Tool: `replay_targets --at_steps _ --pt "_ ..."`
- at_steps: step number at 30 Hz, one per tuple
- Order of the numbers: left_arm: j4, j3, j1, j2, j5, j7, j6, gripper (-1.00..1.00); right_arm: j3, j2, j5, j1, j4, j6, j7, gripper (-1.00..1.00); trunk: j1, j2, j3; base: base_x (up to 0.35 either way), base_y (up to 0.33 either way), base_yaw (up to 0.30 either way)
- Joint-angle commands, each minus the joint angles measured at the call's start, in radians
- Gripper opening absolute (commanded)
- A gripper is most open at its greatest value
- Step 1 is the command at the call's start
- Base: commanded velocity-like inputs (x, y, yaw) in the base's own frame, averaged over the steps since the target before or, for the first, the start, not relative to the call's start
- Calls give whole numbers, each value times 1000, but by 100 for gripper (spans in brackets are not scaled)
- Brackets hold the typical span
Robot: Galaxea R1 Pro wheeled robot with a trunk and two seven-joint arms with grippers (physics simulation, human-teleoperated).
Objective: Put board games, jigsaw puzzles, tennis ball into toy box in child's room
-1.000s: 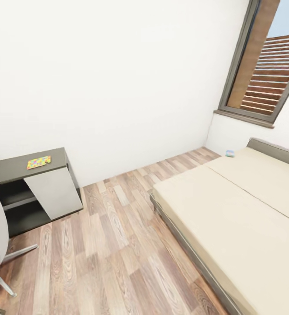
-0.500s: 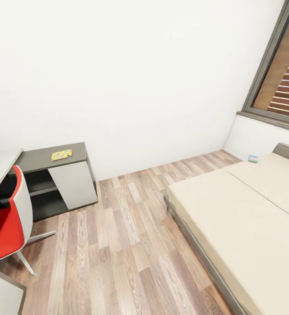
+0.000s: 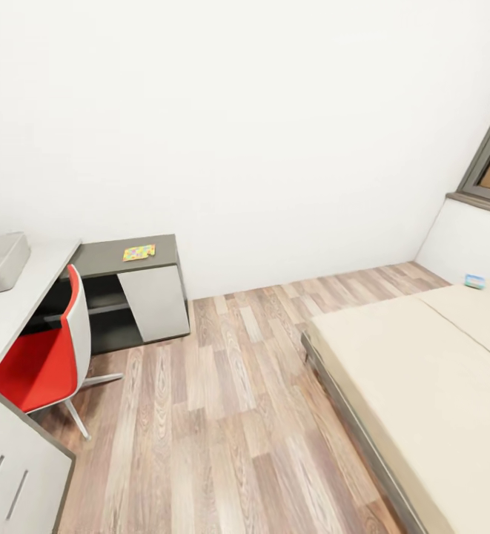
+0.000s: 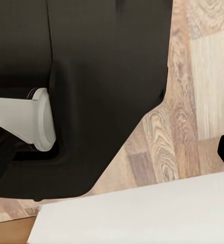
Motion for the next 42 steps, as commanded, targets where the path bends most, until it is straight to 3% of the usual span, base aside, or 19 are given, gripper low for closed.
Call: replay_targets --at_steps 1,42 --pt "0 0 0 0 -1 0 -3 100 0 0 0 0 0 -3 -2 100 1 -2 -2 0 0 264" --pt "0 13 0 0 9 1 -2 100 0 -4 -1 0 0 -3 -2 100 1 -2 -28 0 0 264"
